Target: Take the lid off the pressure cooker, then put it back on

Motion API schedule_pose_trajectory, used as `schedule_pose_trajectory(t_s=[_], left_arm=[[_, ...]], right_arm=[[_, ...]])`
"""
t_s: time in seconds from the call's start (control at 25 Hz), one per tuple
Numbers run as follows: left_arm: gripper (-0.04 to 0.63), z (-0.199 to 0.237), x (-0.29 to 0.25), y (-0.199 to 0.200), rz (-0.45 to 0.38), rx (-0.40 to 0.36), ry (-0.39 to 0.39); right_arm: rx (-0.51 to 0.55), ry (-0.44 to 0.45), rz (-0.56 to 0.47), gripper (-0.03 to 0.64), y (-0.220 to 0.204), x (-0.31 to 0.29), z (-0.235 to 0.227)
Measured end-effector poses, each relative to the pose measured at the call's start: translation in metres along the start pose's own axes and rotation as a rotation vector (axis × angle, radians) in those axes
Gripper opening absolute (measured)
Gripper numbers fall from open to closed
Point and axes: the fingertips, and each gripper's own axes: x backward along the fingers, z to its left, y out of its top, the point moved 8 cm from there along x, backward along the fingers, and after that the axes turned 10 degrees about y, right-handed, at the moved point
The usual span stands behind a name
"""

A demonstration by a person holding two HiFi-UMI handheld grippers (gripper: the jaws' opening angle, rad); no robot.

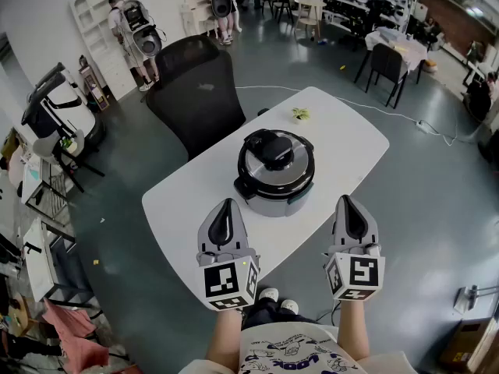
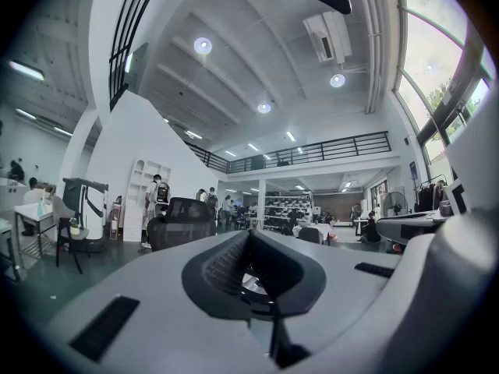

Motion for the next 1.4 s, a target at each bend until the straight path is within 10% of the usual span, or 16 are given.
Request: schedule_pose_trajectory(t_s=[0.68, 0.96, 1.4], left_arm=[[0.015, 0.019, -0.048, -0.010, 0.023, 0.041, -0.006], [0.203, 0.036, -0.072, -0.028, 0.039, 0.121, -0.012], [0.232, 0.048, -0.107, -0.027, 0.053, 0.121, -0.009]], right_arm=[[-0.027, 0.017, -0.018, 0.020, -0.006, -0.048, 0.004], [-0.039, 0.076, -0.012, 0.166, -0.020, -0.071, 0.014], [-0.040, 0.114, 0.027, 0.291, -0.019, -0.109, 0.014]])
